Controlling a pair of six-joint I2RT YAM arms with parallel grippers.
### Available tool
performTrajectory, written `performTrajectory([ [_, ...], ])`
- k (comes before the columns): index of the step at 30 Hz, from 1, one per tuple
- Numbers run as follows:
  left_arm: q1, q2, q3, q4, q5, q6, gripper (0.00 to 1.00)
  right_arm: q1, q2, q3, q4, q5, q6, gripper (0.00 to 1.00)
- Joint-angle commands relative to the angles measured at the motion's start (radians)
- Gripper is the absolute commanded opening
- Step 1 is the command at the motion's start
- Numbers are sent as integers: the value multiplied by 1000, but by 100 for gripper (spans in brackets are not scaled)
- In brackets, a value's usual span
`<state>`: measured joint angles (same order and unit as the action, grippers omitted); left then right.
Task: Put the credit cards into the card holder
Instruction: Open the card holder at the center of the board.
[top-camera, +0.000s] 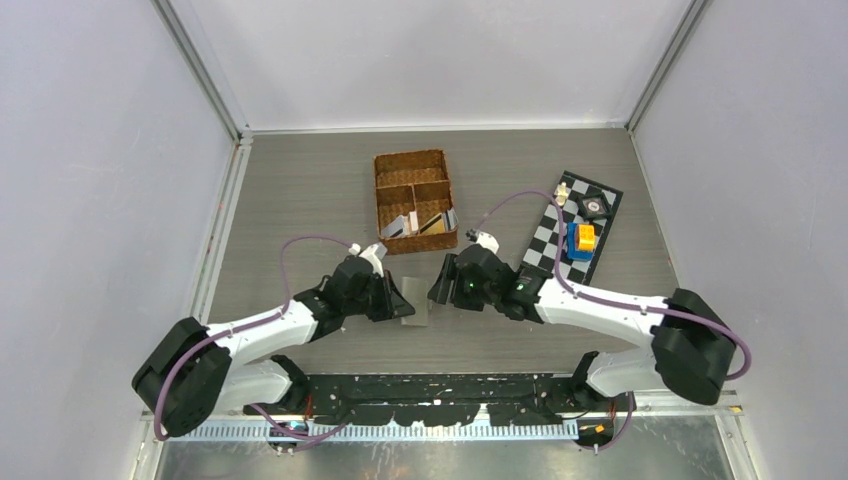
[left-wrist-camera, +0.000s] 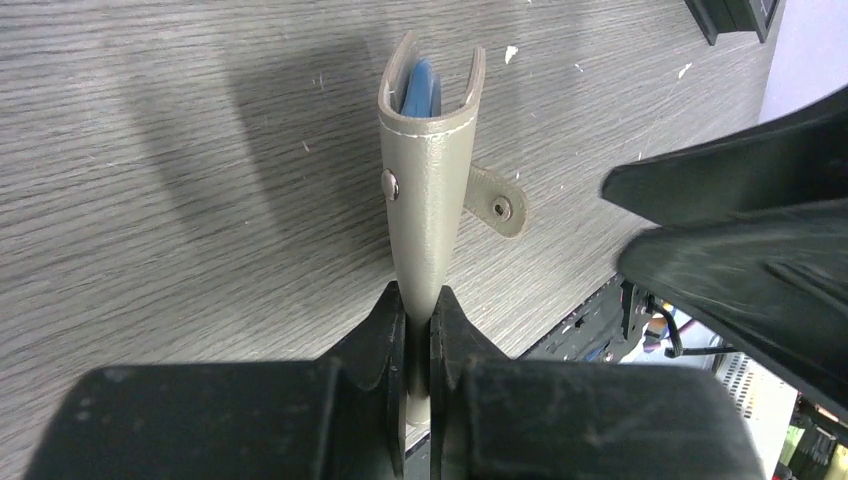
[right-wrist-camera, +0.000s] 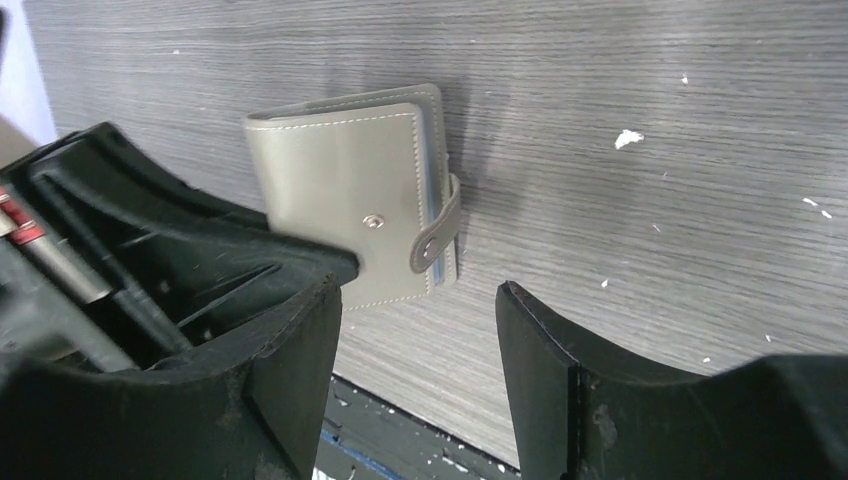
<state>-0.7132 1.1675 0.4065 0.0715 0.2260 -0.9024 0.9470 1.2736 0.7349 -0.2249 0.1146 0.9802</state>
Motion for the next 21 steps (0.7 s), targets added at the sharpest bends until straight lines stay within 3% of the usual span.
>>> performTrajectory([
  [1,-5,-22,-8,59,-37,0,0,5,75,47,85,33,37,63],
  [13,-5,-8,-17,59,-38,8,0,13,229,111,110,16,29,55],
  [21,-5,-2,-15,52,-45,15,0,19,277,132,48,45,36,38],
])
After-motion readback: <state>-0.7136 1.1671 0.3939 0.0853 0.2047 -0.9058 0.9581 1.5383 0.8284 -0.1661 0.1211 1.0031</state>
